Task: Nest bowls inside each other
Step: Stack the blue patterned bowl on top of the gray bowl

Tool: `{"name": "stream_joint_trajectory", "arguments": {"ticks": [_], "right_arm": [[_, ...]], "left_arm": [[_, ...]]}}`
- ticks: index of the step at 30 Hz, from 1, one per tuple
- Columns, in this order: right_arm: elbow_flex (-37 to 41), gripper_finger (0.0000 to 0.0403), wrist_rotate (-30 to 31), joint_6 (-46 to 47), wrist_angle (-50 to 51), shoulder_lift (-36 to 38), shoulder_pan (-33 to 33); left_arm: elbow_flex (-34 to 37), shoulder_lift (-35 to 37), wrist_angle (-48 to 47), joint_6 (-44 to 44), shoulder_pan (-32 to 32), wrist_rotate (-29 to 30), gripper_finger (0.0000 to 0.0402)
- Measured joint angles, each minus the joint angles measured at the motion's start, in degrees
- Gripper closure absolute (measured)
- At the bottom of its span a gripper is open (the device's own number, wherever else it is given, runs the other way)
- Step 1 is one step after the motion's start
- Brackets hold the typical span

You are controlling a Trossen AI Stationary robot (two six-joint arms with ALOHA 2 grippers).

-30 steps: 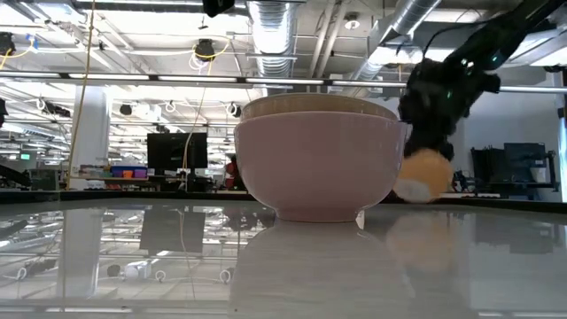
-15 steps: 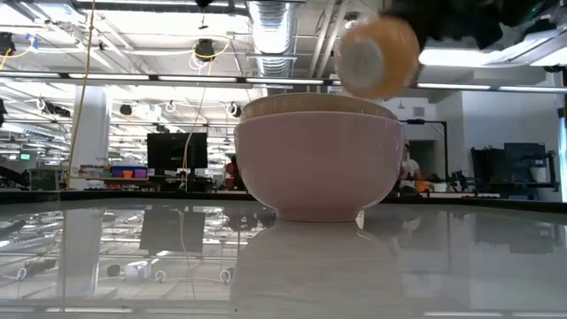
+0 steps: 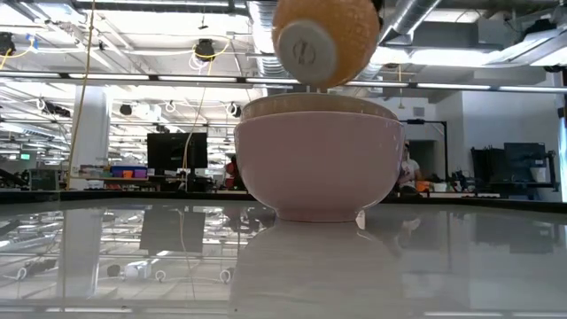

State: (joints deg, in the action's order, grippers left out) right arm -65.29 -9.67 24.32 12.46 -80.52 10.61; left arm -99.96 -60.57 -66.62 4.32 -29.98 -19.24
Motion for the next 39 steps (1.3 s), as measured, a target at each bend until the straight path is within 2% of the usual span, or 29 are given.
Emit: {"name": "stream_joint_trajectory", "arguments": {"ticks": [4, 8, 12, 18, 23, 28, 32, 39], "right_arm": [[-14.87, 0.0357, 9.0, -5.58, 16.44, -9.78, 3.58], [-26.05, 0.0357, 17.89, -6.42, 29.95, -17.96, 5.82], [-31.91, 0.0357, 20.12, -4.8, 36.76, -24.74, 6.78], [-33.86, 0.0357, 22.21, -0.69, 39.94, -29.65, 7.2], [-34.02, 0.0357, 23.32, 1.43, 41.12, -30.02, 6.05], [-33.87, 0.0354, 21.46, 2.17, 42.01, -31.32, 5.24], [-33.87, 0.0353, 21.25, 3.11, 42.49, -31.38, 5.17], [-33.87, 0.0352, 18.94, 5.53, 41.39, -31.38, 4.6]], "left_arm": [[0.0, 2.65, -3.01, 0.04, 0.02, 0.0, 0.0401], [0.97, 5.2, -3.61, 0.66, 0.02, 0.04, 0.0401], [5.04, 8.71, -2.98, 0.62, 0.02, 0.06, 0.0401], [16.03, 15.66, 0.02, -2.11, 0.02, -0.22, 0.0401], [27.13, 22.37, 7.42, -6.56, 0.02, -2.91, 0.0401], [35.79, 27.95, 15.15, -11.08, 0.02, -4.3, 0.0401], [39.35, 30.62, 18.89, -14.0, 0.02, -5.56, 0.0401], [39.98, 31.51, 20.04, -14.47, 0.02, -6.02, 0.0401]]}}
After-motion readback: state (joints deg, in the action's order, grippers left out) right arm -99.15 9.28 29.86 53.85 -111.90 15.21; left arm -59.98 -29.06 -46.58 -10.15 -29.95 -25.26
